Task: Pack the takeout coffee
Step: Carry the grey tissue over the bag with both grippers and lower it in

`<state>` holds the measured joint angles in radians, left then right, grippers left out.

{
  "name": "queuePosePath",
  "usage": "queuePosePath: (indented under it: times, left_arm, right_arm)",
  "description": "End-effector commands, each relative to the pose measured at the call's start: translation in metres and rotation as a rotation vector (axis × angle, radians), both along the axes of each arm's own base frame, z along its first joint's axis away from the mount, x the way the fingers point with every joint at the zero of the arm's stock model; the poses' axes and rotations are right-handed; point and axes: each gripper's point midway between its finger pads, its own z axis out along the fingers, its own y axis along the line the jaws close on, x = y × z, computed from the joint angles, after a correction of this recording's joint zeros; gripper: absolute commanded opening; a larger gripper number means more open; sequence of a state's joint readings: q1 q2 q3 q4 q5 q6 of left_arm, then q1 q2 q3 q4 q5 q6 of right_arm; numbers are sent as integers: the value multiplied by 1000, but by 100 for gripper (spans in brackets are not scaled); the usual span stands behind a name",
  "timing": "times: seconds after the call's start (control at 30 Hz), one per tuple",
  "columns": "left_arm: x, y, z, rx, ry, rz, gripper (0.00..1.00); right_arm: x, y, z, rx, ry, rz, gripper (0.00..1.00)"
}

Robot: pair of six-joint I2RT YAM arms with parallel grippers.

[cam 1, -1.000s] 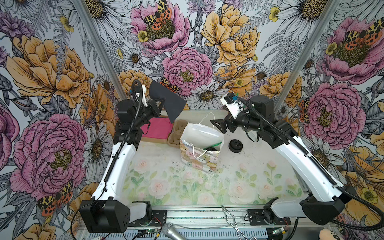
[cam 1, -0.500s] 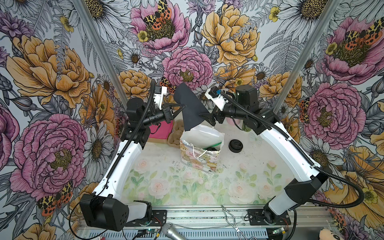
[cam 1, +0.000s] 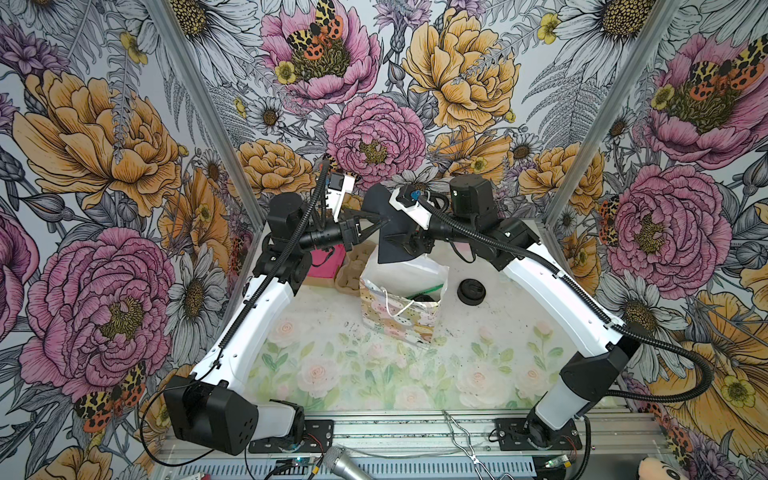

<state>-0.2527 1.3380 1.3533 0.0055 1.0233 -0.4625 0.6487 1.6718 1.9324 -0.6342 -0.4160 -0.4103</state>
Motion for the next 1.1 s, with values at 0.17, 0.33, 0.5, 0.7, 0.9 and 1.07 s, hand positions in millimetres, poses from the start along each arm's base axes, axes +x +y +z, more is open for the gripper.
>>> queuePosePath:
  times: [0.17, 0.33, 0.5, 0.7, 0.9, 1.07]
  left_arm:
    - [-8, -3, 16, -13, -77, -36, 0]
    - [-3, -2, 12, -23, -58, -27, 4]
    - [-1, 4, 15, -46, -74, 9, 35]
    - [6, 33, 19, -67, -97, 175, 76]
    - [19, 77, 8, -47, -100, 419, 95]
    - [18, 87, -5, -8, -94, 469, 99]
  right_arm:
    - [1, 4, 3, 7, -18, 8, 51]
    - [0, 2, -1, 1, -8, -2, 23]
    - [-1, -4, -5, -12, -8, -28, 4]
    - [-9, -16, -15, -29, 14, -61, 0]
    - [-35, -23, -22, -18, 59, -36, 0]
    - [-45, -31, -43, -44, 102, -56, 0]
